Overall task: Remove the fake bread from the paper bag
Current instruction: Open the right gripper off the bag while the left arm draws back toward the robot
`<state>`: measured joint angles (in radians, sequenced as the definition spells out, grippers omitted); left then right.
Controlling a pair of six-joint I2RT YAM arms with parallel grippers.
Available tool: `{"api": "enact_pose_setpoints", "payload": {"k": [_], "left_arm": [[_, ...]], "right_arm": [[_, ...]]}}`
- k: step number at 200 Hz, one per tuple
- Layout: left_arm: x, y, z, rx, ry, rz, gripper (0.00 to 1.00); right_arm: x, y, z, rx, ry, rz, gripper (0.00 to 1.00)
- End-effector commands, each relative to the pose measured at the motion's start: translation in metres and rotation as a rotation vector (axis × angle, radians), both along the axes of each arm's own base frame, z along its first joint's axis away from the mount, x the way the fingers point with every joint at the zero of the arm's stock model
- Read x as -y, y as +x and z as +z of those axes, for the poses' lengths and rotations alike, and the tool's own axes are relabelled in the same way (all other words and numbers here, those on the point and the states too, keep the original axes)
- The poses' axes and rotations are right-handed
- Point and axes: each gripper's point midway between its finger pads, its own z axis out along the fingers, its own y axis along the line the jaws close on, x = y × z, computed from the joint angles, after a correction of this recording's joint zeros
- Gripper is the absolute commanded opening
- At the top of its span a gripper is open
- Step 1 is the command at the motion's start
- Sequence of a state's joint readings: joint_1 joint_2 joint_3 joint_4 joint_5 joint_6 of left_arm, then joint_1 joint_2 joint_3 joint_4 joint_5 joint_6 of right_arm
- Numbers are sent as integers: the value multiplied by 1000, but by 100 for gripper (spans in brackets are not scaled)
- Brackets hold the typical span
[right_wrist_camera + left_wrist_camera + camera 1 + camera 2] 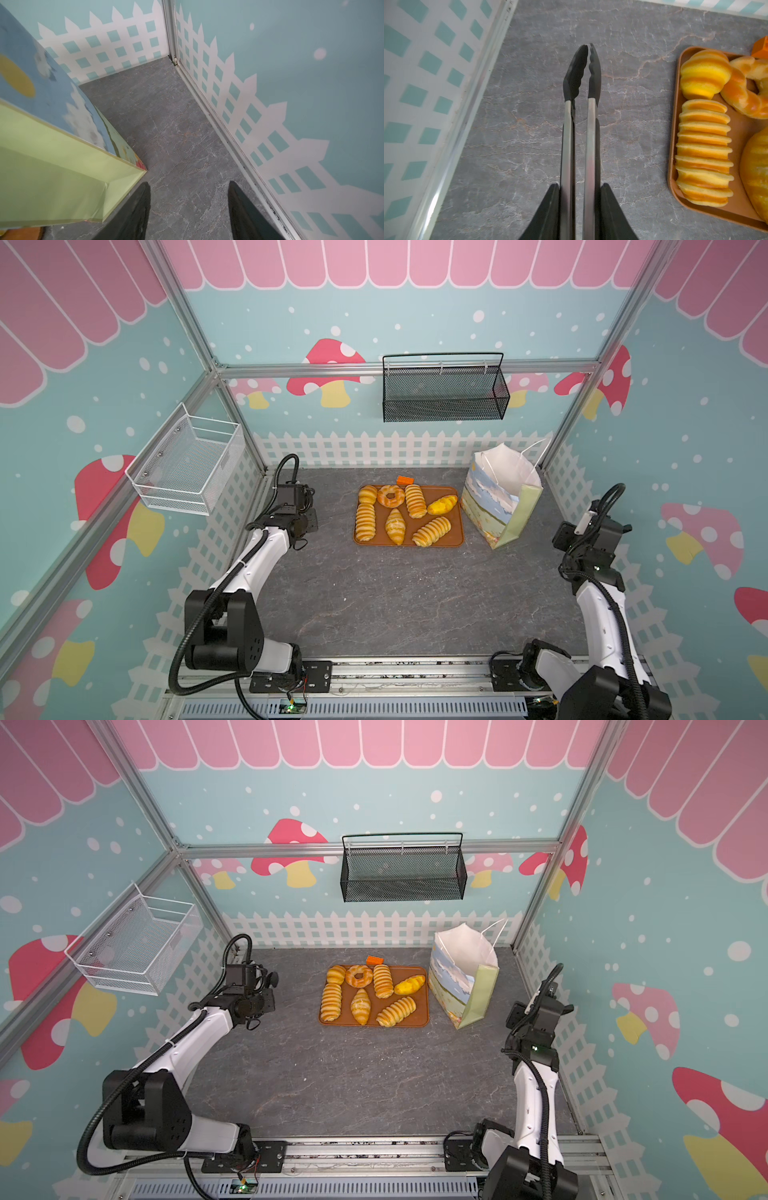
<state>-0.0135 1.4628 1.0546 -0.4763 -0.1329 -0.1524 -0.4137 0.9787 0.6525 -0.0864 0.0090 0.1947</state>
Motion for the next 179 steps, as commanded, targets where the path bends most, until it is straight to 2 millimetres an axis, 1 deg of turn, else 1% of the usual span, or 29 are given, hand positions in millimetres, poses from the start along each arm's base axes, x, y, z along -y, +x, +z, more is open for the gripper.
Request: {"api": "enact_pose_setpoints", "payload": {"k": [1, 8, 19, 30, 54, 75, 92, 115, 144, 179], "left_arm": [[9, 22, 12, 86, -72, -48, 29], [10, 25, 10, 86, -78, -58, 29], [9, 28, 3, 85, -76, -60, 29], [9, 30, -7, 76, -80, -64, 30], [4, 34, -31, 35, -81, -55, 31], [7, 35, -45, 4, -90, -67, 32], [7, 34, -56, -27, -96, -72, 33], [8, 35, -70, -75, -104, -74, 35], [5, 34, -81, -121, -90, -65, 39], [0, 25, -89, -194, -60, -53, 49]], "right_arm": [[-13, 18, 10, 151, -128, 176, 64], [-15, 19, 2, 151, -146, 195, 66], [-12, 20, -8, 151, -148, 184, 69], [-14, 25, -13, 172, -150, 204, 71], [-18, 36, -8, 256, -156, 238, 75], [-21, 44, -9, 258, -199, 290, 77], [-26, 46, -13, 250, -220, 338, 78], [-39, 45, -14, 289, -208, 395, 78], [-61, 45, -16, 319, -174, 517, 79], [-72, 41, -15, 332, -193, 579, 80]]}}
